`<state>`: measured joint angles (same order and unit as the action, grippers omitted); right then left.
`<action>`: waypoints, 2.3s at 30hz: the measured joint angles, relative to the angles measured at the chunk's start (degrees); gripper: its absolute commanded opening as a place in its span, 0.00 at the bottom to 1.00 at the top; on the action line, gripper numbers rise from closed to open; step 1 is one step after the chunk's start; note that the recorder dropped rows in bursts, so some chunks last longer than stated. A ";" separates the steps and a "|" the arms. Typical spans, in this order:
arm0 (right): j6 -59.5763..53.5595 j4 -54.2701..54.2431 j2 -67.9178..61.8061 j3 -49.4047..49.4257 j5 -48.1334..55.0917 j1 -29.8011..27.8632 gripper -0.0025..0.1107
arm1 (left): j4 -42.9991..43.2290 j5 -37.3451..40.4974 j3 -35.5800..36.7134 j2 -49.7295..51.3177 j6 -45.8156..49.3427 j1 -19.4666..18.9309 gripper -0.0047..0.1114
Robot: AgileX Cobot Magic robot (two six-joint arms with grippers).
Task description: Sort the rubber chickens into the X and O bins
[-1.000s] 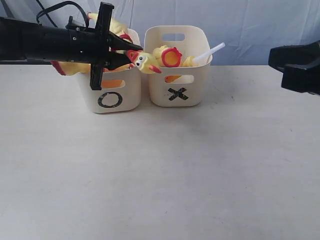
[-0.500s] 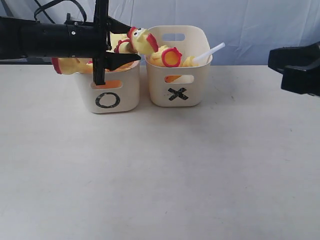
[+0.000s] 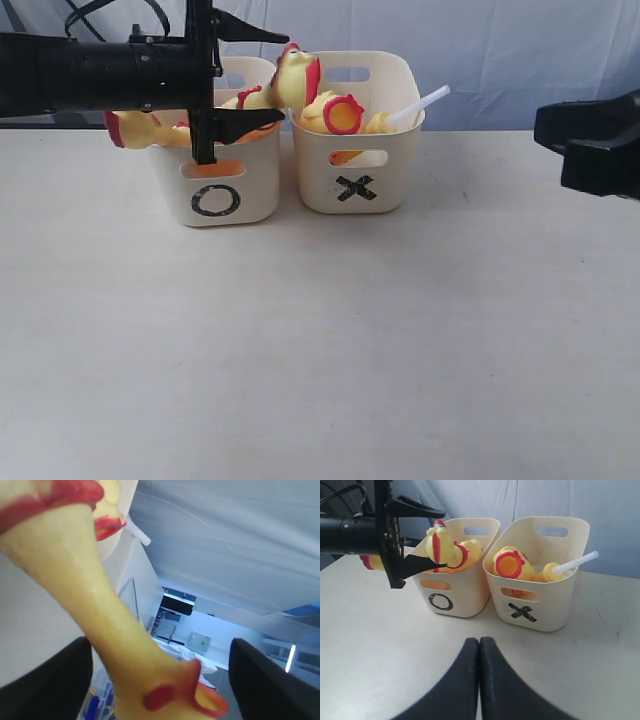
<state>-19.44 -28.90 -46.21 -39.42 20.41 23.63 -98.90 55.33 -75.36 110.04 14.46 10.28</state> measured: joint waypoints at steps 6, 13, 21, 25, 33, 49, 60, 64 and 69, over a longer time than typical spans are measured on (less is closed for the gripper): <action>0.00 0.00 0.00 0.00 0.02 0.00 0.01 | 0.00 4.36 -1.00 0.00 -2.15 -1.15 0.65; 0.00 0.00 0.00 0.00 0.12 0.00 0.01 | 0.00 2.41 -1.35 -2.56 -2.79 -1.61 0.65; 0.11 0.00 0.00 0.00 0.12 0.00 0.01 | 3.23 0.97 -1.46 -5.45 -7.04 -1.75 0.65; 0.11 0.00 0.00 0.00 0.23 0.00 0.01 | 8.60 0.66 -1.46 -6.73 -9.19 -3.21 0.65; 0.11 0.00 0.00 0.00 0.23 0.00 0.01 | 18.30 -0.83 -1.46 -11.79 -10.90 -7.93 0.65; 0.11 0.00 0.00 0.00 0.34 0.00 0.01 | 57.65 -9.60 -1.46 -31.11 -9.78 -14.41 0.65; 0.11 -0.24 0.00 0.00 0.80 0.00 0.01 | 74.49 -9.71 -1.36 -47.07 -9.68 -14.41 0.65; 0.11 -0.24 0.00 0.00 0.92 0.00 0.01 | 77.54 -10.33 1.57 -53.35 -9.68 -14.41 0.65; 0.11 -0.24 0.00 0.00 0.92 0.00 0.01 | 80.15 -11.78 9.41 -61.36 -8.68 -14.41 0.65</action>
<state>-19.33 -29.14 -46.21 -39.42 21.33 23.63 -18.75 43.55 -65.95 48.68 5.77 -4.13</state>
